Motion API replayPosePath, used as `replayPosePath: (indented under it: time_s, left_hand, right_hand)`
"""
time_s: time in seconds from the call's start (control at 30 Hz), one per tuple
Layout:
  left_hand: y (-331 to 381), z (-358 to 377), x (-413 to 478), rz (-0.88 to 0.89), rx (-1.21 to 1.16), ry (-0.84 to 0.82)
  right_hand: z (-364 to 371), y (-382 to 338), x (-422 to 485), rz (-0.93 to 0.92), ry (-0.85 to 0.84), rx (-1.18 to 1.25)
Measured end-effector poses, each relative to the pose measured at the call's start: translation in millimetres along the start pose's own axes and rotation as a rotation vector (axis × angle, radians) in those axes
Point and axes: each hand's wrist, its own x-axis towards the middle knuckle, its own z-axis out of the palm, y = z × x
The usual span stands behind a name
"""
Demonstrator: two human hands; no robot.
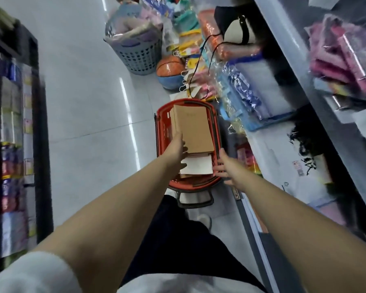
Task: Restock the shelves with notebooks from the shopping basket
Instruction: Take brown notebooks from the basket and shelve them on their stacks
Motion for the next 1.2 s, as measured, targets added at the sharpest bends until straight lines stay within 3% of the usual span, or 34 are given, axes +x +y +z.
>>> replayPosePath:
  time_s: [0.6, 0.83, 1.03, 1.2]
  left_hand:
    - [-38, -33, 255, -0.025, 0.221, 0.060]
    - [-66, -23, 293, -0.045, 0.315, 0.231]
    - [-64, -15, 308, -0.141, 0.245, 0.387]
    - [-64, -16, 314, -0.093, 0.247, 0.441]
  right_hand:
    - [25, -8, 279, -0.031, 0.188, -0.110]
    - [41, 13, 308, 0.042, 0.047, -0.149]
    - [43, 20, 314, 0.044, 0.037, -0.139]
    - [41, 22, 317, 0.044, 0.047, -0.113]
